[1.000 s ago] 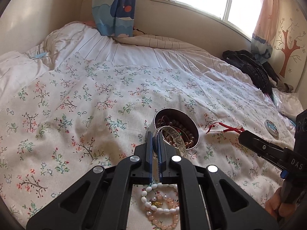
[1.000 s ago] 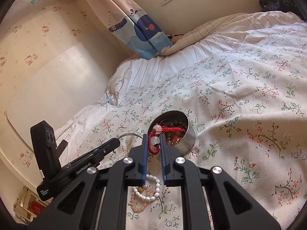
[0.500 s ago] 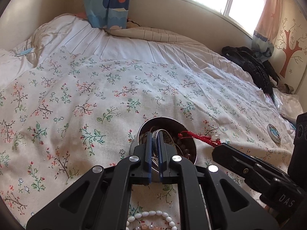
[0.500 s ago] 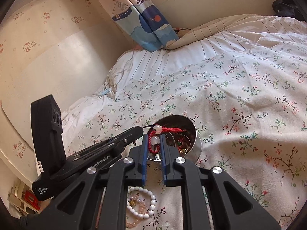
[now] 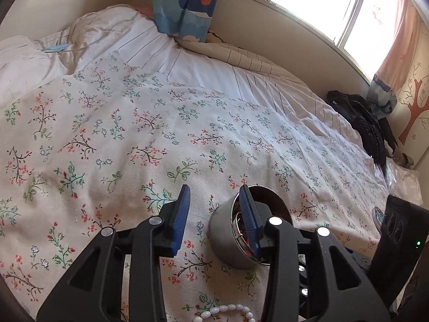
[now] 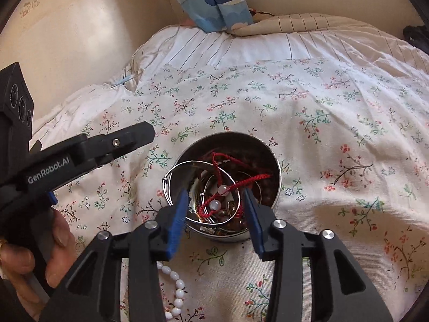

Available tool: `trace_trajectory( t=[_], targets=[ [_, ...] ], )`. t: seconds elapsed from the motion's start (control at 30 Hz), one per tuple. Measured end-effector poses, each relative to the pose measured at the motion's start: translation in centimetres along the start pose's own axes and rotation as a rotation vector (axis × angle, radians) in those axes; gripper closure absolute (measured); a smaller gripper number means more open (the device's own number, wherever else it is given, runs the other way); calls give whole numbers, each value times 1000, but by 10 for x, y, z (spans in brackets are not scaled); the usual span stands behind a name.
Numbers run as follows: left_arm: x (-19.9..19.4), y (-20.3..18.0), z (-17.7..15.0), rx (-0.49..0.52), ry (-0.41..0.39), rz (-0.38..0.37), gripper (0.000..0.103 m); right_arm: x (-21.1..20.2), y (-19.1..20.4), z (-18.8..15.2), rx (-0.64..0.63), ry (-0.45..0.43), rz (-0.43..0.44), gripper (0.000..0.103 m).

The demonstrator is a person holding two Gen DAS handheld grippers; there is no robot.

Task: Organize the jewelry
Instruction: 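Lower both grippers over the silver tin and open them to release the bracelets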

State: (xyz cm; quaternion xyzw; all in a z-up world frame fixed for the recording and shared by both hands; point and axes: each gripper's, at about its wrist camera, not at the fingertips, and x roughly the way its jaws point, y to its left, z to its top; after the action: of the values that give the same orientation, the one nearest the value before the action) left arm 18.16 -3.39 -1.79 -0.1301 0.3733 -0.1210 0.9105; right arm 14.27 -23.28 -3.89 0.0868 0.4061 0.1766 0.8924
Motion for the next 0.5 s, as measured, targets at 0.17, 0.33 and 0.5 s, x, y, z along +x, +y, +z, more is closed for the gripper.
trace_trajectory(
  t=[0.17,0.33,0.5],
  targets=[
    [-2,9,1,-34,-8,18,57,-9,2,-1,-8,-17,9,47],
    [-2,9,1,-32,-9,21,57,10,9,0,-46,10,-69,40],
    [-1,7,0,-23,-6,31,56,10,15,-1,-91,-27,-192,27]
  ],
)
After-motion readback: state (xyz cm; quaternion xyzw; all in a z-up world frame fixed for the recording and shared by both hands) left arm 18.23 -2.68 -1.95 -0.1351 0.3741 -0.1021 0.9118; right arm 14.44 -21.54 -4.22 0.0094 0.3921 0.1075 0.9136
